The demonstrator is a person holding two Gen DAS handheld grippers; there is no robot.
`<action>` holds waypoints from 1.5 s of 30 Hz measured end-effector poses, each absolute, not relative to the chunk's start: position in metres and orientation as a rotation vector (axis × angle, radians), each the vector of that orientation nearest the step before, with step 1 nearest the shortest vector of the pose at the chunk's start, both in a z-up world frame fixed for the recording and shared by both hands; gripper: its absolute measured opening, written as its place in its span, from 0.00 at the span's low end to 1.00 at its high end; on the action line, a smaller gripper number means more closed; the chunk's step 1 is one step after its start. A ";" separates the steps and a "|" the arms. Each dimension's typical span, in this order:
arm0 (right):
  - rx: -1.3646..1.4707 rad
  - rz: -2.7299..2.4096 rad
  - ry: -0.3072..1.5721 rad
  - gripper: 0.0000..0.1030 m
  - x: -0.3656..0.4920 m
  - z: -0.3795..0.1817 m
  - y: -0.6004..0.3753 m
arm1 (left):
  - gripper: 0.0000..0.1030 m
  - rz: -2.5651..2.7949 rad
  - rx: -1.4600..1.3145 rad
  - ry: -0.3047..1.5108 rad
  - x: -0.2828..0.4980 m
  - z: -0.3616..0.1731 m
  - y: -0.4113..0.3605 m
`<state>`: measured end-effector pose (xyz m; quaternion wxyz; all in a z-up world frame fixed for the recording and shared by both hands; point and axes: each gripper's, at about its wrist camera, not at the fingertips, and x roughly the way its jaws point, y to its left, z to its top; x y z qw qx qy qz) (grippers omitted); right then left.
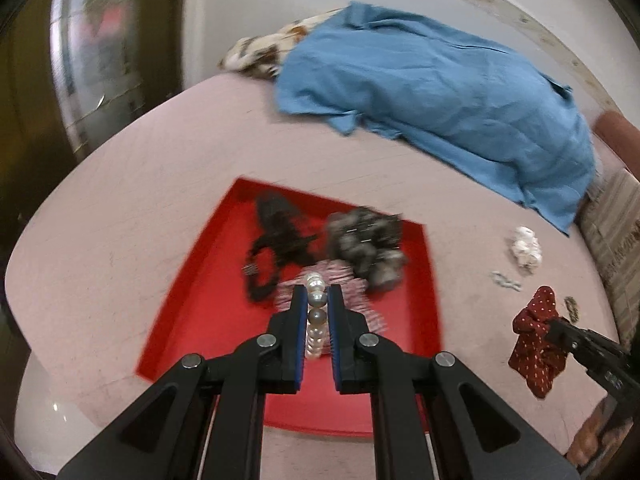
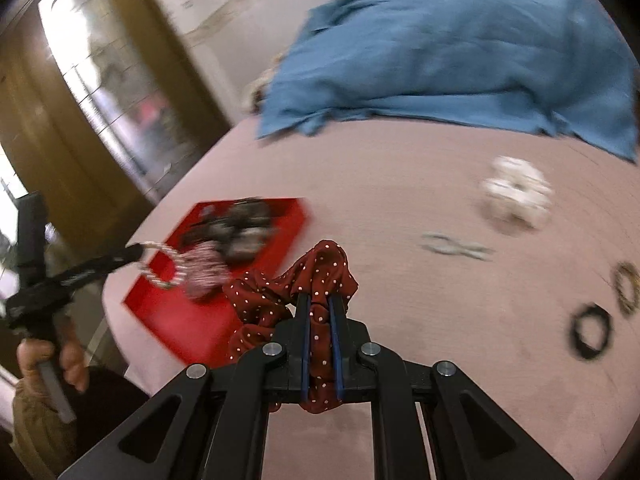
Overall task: Organize jewelry
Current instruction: 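Carry the polka-dot scrunchie and pearl bracelet into the red tray, release both, then move both open tools back toward the remaining bracelets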
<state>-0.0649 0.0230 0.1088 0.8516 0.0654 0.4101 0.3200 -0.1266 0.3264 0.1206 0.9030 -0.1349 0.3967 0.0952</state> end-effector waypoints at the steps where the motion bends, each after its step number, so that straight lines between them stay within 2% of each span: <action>1: 0.127 0.691 0.865 0.09 -0.065 0.110 0.034 | 0.09 0.211 -0.298 0.829 -0.128 0.116 0.335; 7: 0.015 0.798 0.880 0.09 -0.078 0.111 0.119 | 0.09 0.310 -0.348 0.862 -0.131 0.095 0.366; 12: -0.088 0.827 0.920 0.09 -0.083 0.090 0.171 | 0.09 0.390 -0.356 0.876 -0.132 0.085 0.387; 21: -0.157 0.833 0.988 0.11 -0.082 0.054 0.202 | 0.09 0.386 -0.386 0.845 -0.133 0.086 0.394; 22: -0.164 0.832 0.987 0.11 -0.082 0.053 0.203 | 0.11 0.379 -0.395 0.836 -0.134 0.087 0.395; 24: -0.178 0.825 0.975 0.12 -0.083 0.052 0.208 | 0.22 0.367 -0.407 0.813 -0.136 0.090 0.395; 26: -0.190 0.821 0.964 0.13 -0.084 0.054 0.211 | 0.44 0.365 -0.408 0.772 -0.140 0.097 0.394; 28: -0.191 0.831 0.951 0.22 -0.086 0.058 0.211 | 0.50 0.365 -0.410 0.721 -0.145 0.103 0.393; 30: -0.187 0.836 0.925 0.32 -0.091 0.066 0.208 | 0.52 0.371 -0.403 0.686 -0.148 0.108 0.392; 32: -0.190 0.840 0.892 0.35 -0.096 0.075 0.204 | 0.53 0.378 -0.395 0.671 -0.149 0.110 0.390; 36: -0.191 0.840 0.839 0.40 -0.105 0.092 0.195 | 0.56 0.398 -0.382 0.651 -0.150 0.113 0.389; 43: -0.126 0.812 0.810 0.42 -0.111 0.110 0.161 | 0.59 0.427 -0.383 0.639 -0.152 0.113 0.392; 45: -0.102 0.790 0.806 0.46 -0.112 0.114 0.145 | 0.60 0.436 -0.379 0.639 -0.152 0.113 0.393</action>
